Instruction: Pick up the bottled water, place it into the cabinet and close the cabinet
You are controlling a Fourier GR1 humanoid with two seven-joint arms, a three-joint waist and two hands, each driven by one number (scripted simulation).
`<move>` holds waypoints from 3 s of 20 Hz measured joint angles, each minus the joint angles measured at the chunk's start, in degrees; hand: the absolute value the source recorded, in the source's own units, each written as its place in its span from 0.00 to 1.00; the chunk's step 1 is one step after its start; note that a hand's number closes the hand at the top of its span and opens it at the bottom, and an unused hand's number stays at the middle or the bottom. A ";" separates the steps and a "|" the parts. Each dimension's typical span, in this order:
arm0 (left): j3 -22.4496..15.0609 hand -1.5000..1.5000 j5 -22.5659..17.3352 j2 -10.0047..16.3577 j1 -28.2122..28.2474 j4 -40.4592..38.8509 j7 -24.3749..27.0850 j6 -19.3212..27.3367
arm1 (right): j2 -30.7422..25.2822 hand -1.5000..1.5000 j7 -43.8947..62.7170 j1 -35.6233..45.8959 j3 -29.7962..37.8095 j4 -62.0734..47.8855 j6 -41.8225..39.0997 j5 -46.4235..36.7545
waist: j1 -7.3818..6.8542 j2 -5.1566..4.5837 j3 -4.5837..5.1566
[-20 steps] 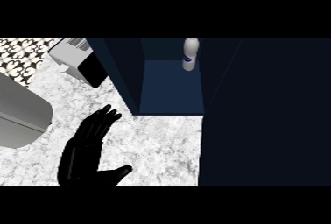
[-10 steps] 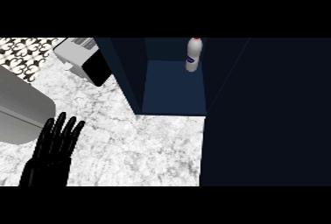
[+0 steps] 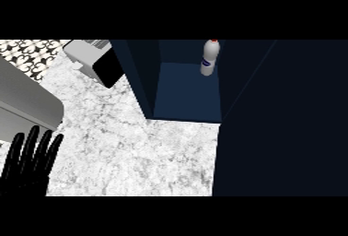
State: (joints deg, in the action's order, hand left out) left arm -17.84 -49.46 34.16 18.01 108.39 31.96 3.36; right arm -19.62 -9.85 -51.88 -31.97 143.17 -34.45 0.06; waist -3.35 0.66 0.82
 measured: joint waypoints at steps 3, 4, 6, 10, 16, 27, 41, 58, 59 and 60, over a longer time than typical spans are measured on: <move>1.15 0.00 -1.06 1.56 1.63 0.45 0.17 -2.41 | 0.97 1.00 0.63 0.34 -0.89 -0.25 2.48 0.16 | -1.30 -0.37 0.02; 1.45 0.00 -1.26 1.97 1.90 0.43 0.27 -3.18 | 1.13 1.00 0.93 0.92 -1.04 -0.32 3.04 0.21 | -1.85 -0.56 0.03; 2.12 0.00 -1.80 2.85 2.00 0.76 0.02 -4.24 | 1.18 1.00 1.63 2.23 -1.26 -0.40 3.95 0.31 | -2.70 -0.89 0.05; 3.22 0.00 -2.73 4.44 2.58 0.91 -0.10 -6.86 | 1.15 1.00 3.46 5.47 -1.58 -0.50 5.27 0.47 | -4.44 -1.38 0.11; 4.72 0.00 -3.79 6.58 2.82 1.28 -0.46 -9.86 | 0.42 1.00 6.04 10.85 -1.49 -0.64 5.70 0.77 | -7.23 -1.98 0.28; 6.13 0.00 -4.96 9.02 2.11 0.97 -1.62 -12.91 | -3.47 1.00 9.43 23.04 0.46 -0.86 3.41 1.15 | -11.03 -2.08 0.93; 7.94 0.00 -6.51 10.40 1.46 -0.46 -2.33 -14.67 | -4.11 1.00 16.78 36.03 -0.83 -1.46 1.09 1.63 | -10.93 -2.31 1.11; 9.95 0.00 -7.84 11.59 0.41 -1.07 -2.41 -16.80 | -1.40 1.00 16.79 38.24 -1.07 -6.25 -1.97 12.04 | -12.84 -4.30 1.07; 10.05 0.00 -7.93 11.60 0.37 -1.28 -2.42 -16.89 | -0.79 1.00 17.52 38.86 -1.24 -6.73 -1.52 12.78 | -12.71 -4.31 1.09; 10.10 0.00 -7.98 11.60 0.36 -1.34 -2.39 -17.00 | -0.13 1.00 18.27 39.60 -1.39 -7.26 -1.06 13.46 | -12.63 -4.23 1.07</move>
State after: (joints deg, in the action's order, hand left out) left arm -7.75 -57.43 45.75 18.37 107.05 29.57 -13.65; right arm -19.76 8.42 -12.28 -33.36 135.91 -35.51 13.52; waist -15.98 -3.57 1.89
